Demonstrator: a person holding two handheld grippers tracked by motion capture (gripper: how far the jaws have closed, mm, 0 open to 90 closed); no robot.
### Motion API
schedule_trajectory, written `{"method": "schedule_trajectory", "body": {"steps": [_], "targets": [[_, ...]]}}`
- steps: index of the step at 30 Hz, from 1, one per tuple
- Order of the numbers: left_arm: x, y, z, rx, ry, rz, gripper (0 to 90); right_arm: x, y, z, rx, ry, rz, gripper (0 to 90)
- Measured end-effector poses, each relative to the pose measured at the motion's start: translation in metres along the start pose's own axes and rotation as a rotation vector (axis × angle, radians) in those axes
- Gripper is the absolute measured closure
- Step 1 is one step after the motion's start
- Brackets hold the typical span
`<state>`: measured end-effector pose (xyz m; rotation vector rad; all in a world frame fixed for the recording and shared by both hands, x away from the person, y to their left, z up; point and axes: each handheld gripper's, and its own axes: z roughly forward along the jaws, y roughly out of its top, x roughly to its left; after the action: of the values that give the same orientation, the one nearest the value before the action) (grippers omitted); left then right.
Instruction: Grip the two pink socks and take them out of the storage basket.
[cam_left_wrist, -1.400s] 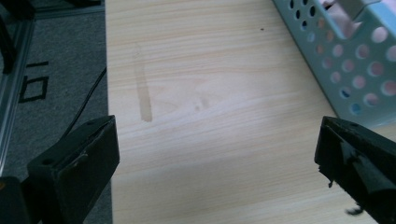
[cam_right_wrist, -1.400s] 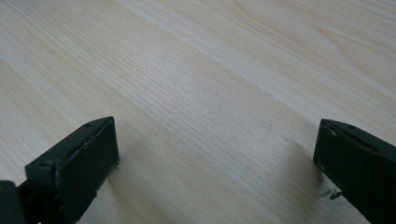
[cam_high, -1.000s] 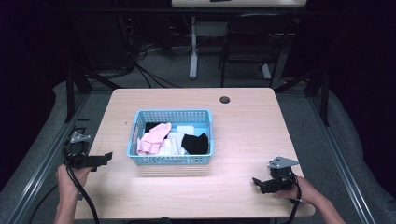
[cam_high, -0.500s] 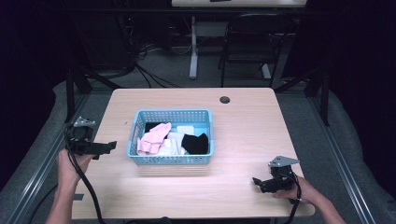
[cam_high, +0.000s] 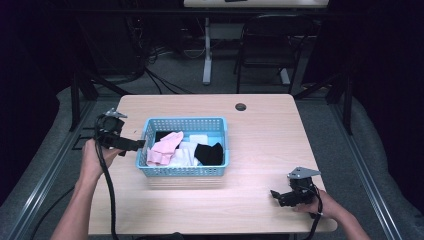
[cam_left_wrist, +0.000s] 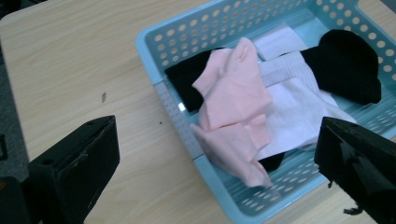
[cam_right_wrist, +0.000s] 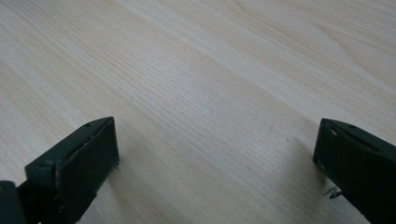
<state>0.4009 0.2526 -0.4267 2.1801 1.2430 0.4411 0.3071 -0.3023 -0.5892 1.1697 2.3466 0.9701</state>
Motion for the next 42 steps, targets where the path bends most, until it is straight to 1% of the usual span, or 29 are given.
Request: {"method": "schedule_trajectory", "body": {"steps": [3, 4, 5, 7, 9, 11, 15, 20, 22, 23, 25, 27, 29, 32, 33, 34, 35, 36, 38, 39, 40, 41, 42], "targets": [[-0.007, 0.011, 0.009, 0.015, -0.012, 0.017, 0.1, 0.0, 0.0, 0.0, -0.005, 0.0, 0.006, 0.0], [-0.009, 0.014, 0.012, 0.021, -0.009, 0.022, 0.0, 0.001, 0.0, 0.0, -0.004, -0.001, 0.005, 0.0], [-0.012, 0.018, 0.018, 0.031, -0.015, 0.024, 0.0, 0.0, 0.0, 0.0, -0.002, -0.004, 0.003, 0.0], [-0.014, 0.022, 0.024, 0.043, -0.029, 0.025, 0.0, 0.001, 0.0, 0.0, -0.003, -0.002, 0.004, 0.0], [-0.017, 0.027, 0.033, 0.069, -0.029, 0.037, 0.0, 0.0, 0.0, 0.0, -0.002, -0.003, 0.003, 0.0], [-0.02, 0.032, 0.04, 0.089, -0.037, 0.042, 0.0, 0.0, 0.0, 0.0, -0.003, -0.003, 0.005, 0.0], [-0.022, 0.037, 0.054, 0.126, -0.042, 0.048, 0.1, 0.0, 0.0, 0.0, -0.003, -0.003, 0.005, 0.0], [-0.023, 0.041, 0.074, 0.185, -0.066, 0.068, 2.9, 0.0, 0.0, 0.0, 0.0, -0.004, 0.003, 0.0], [-0.023, 0.042, 0.083, 0.202, -0.065, 0.078, 5.3, 0.0, 0.0, 0.0, -0.002, -0.004, 0.005, 0.0], [-0.023, 0.042, 0.083, 0.202, -0.065, 0.078, 7.2, 0.0, 0.0, 0.0, -0.002, -0.004, 0.005, 0.0], [-0.022, 0.042, 0.092, 0.217, -0.07, 0.081, 7.8, 0.0, 0.0, 0.0, -0.002, -0.004, 0.005, 0.0], [-0.021, 0.042, 0.098, 0.231, -0.061, 0.085, 11.4, 0.0, 0.0, 0.0, -0.002, -0.003, 0.004, 0.0], [-0.02, 0.042, 0.103, 0.244, -0.064, 0.085, 15.0, 0.0, 0.0, 0.0, -0.002, -0.004, 0.005, 0.0], [-0.02, 0.043, 0.11, 0.261, -0.065, 0.094, 21.1, 0.0, 0.0, 0.0, -0.002, -0.003, 0.004, 0.0], [-0.021, 0.043, 0.112, 0.27, -0.061, 0.089, 23.6, 0.0, 0.0, 0.0, -0.002, -0.003, 0.005, 0.0], [-0.021, 0.043, 0.114, 0.281, -0.062, 0.098, 26.3, 0.0, 0.0, 0.0, -0.002, -0.003, 0.005, 0.0], [-0.021, 0.043, 0.116, 0.283, -0.064, 0.089, 30.2, 0.0, 0.0, 0.0, -0.002, -0.003, 0.005, 0.0], [-0.021, 0.043, 0.117, 0.291, -0.064, 0.097, 30.2, 0.0, 0.0, 0.0, -0.002, -0.003, 0.005, 0.0], [-0.022, 0.043, 0.121, 0.305, -0.056, 0.097, 33.4, 0.0, 0.0, 0.0, 0.0, -0.004, 0.004, 0.0], [-0.022, 0.042, 0.123, 0.316, -0.059, 0.102, 36.0, 0.0, 0.0, 0.0, 0.0, -0.004, 0.003, 0.0], [-0.023, 0.042, 0.124, 0.321, -0.056, 0.102, 36.0, 0.0, 0.0, 0.0, 0.0, -0.004, 0.003, 0.0], [-0.023, 0.041, 0.127, 0.332, -0.05, 0.095, 38.1, 0.0, 0.0, 0.0, 0.0, -0.004, 0.003, 0.0], [-0.023, 0.041, 0.127, 0.332, -0.05, 0.095, 38.4, 0.0, 0.0, 0.0, 0.0, -0.004, 0.003, 0.0]]}}
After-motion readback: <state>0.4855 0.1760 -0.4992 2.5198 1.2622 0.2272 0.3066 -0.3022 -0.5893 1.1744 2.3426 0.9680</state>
